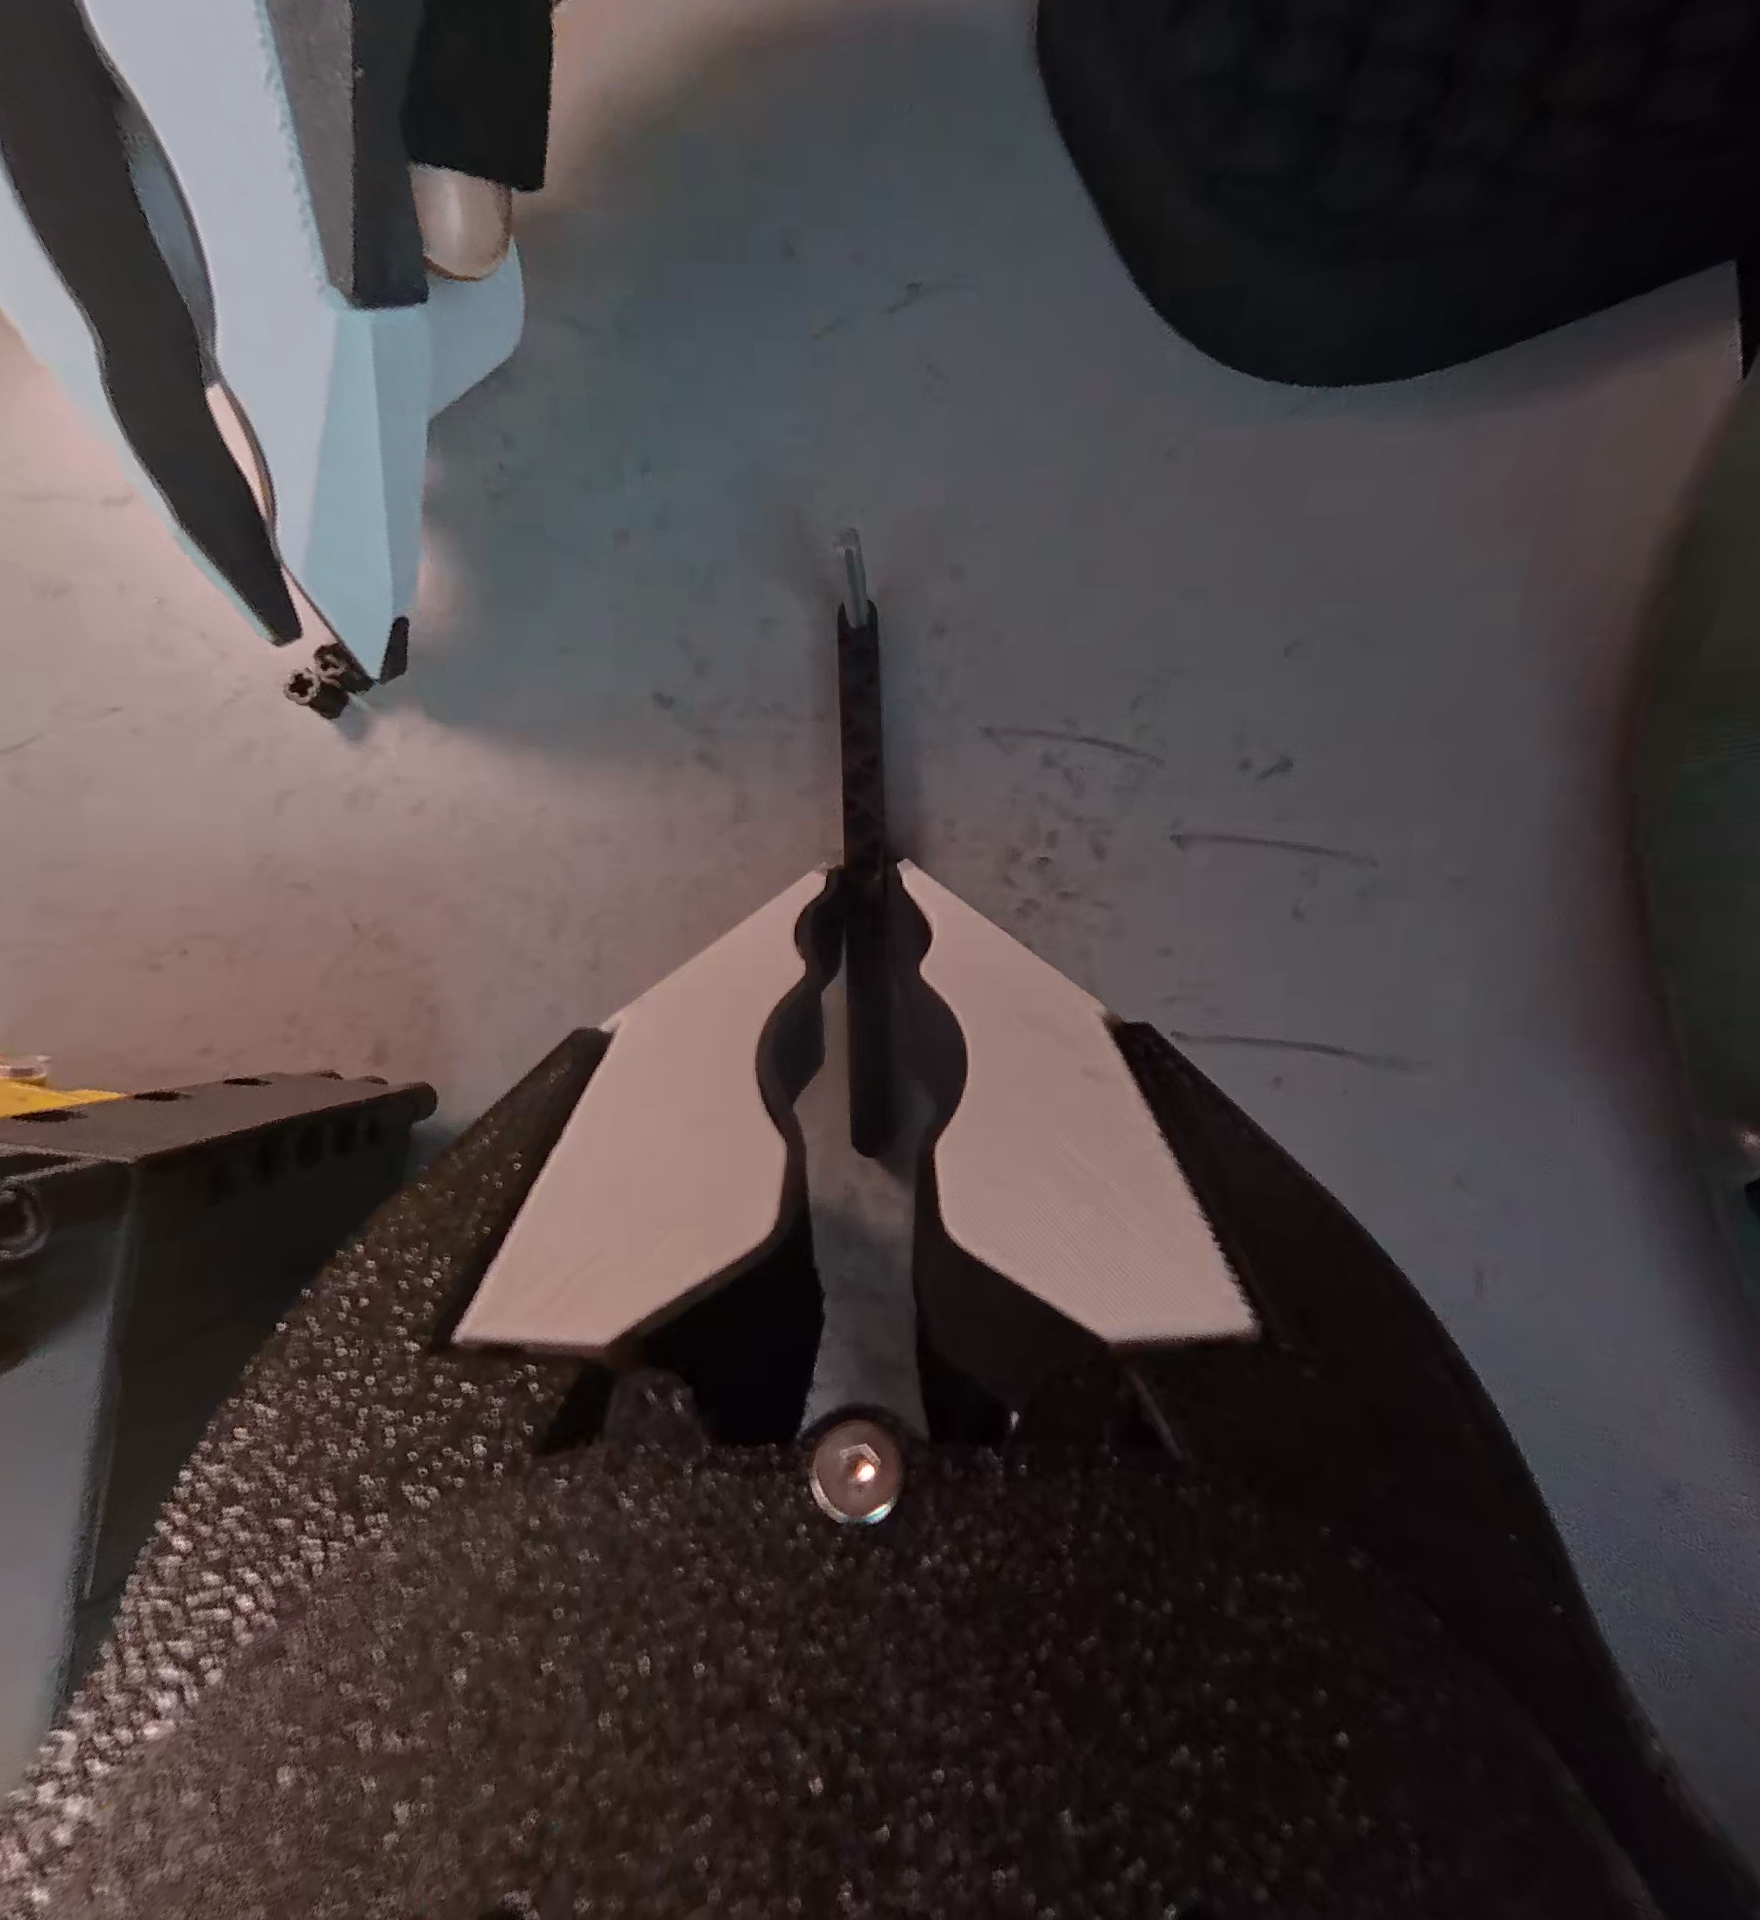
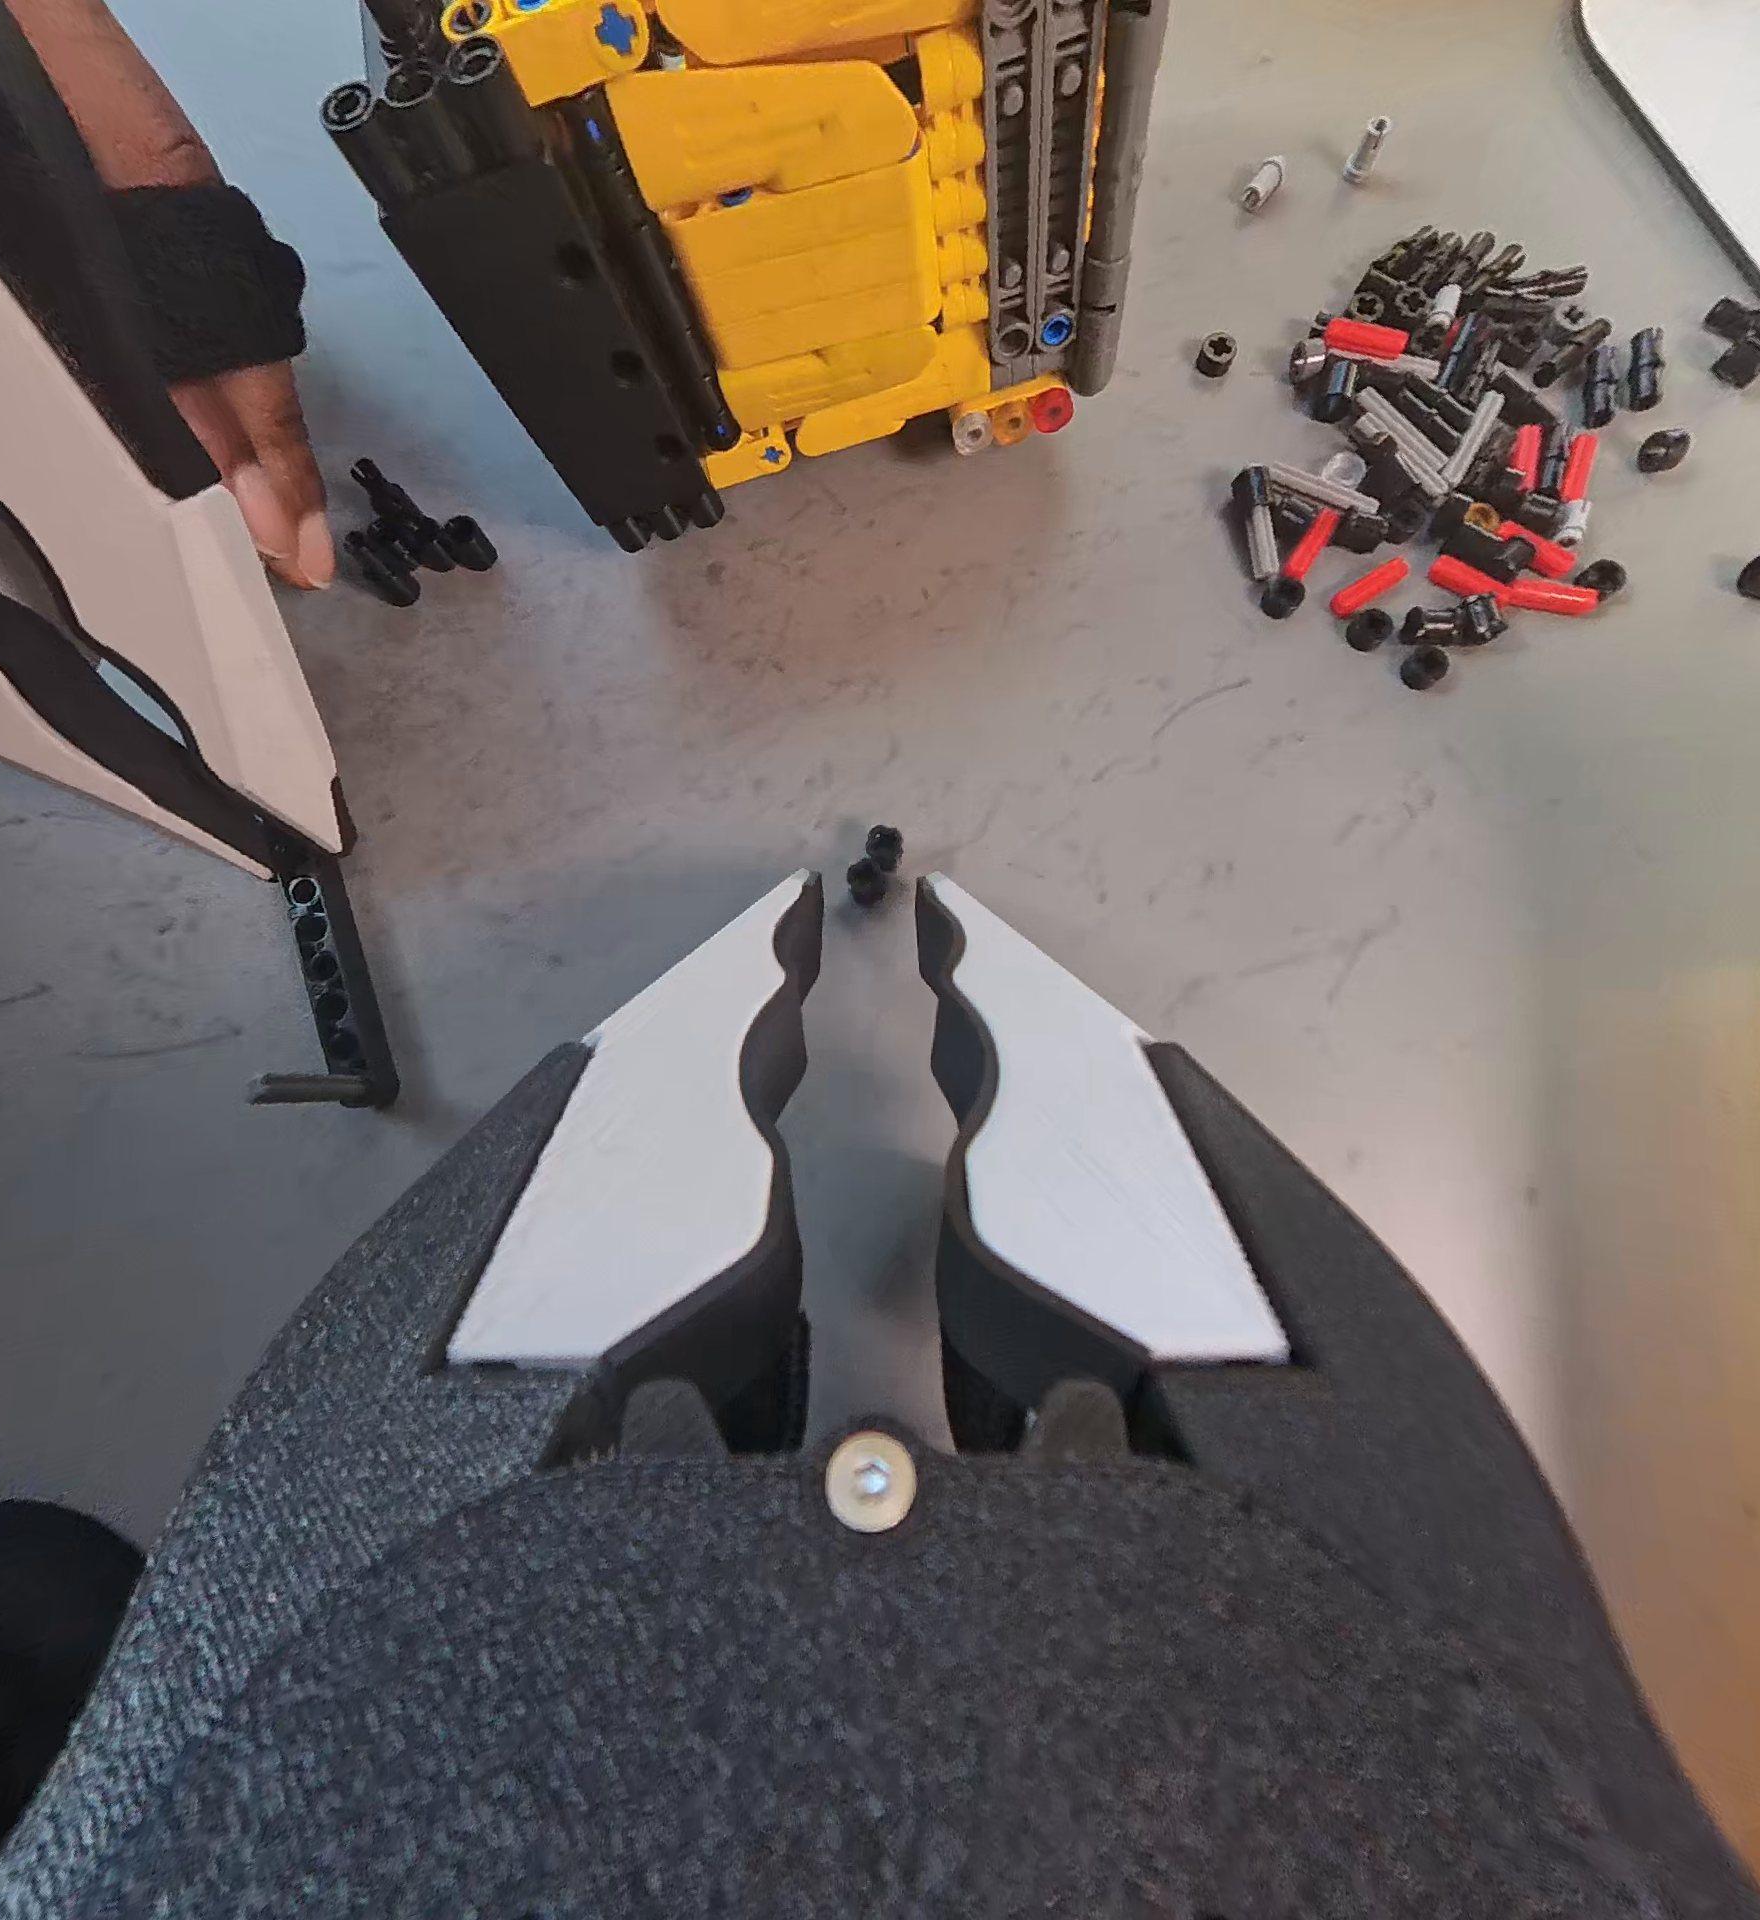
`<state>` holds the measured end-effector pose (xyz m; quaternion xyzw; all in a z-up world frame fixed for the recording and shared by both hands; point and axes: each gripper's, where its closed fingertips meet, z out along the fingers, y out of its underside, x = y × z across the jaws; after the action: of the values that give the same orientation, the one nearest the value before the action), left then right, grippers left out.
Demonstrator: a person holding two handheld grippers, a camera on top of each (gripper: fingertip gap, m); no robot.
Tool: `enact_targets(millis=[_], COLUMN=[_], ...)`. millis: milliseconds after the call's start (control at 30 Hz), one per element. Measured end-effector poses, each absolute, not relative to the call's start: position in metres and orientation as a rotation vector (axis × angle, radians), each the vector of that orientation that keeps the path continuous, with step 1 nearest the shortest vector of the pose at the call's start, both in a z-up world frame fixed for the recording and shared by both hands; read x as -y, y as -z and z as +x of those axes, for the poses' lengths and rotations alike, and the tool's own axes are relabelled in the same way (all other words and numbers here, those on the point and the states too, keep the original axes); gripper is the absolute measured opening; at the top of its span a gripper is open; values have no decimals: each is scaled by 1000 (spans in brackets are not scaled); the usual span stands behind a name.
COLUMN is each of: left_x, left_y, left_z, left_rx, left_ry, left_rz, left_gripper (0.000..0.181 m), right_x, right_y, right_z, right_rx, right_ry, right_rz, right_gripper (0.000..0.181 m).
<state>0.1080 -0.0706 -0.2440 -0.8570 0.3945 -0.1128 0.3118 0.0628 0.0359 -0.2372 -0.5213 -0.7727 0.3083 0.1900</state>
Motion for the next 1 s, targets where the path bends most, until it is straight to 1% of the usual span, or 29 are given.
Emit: enact_targets(millis=[100,167,200,467,767,1000], left_x=[71,71,71,70,70,70], left_y=[244,244,244,244,244,244], left_z=[108,108,108,108,108,108], left_rx=[-1036,-1034,-1033,-1039,-1050,-1047], left_ry=[307,310,311,324,322,333], left_rz=[-2260,-2258,-2257,-2232,-2220,-2220], left_gripper=[7,7,7,7,7,7], right_x=[-36,-36,-35,-30,-1,16], right_y=[240,241,241,238,203,188], right_z=[60,60,60,76,107,125], right_rx=[2184,2189,2200,2255,2317,2385], right_ry=[-850,-842,-843,-855,-1035,-1072], right_rz=[-1480,-1484,-1479,-1443,-1233,-1096], right_gripper=[15,7,7,7,7,7])
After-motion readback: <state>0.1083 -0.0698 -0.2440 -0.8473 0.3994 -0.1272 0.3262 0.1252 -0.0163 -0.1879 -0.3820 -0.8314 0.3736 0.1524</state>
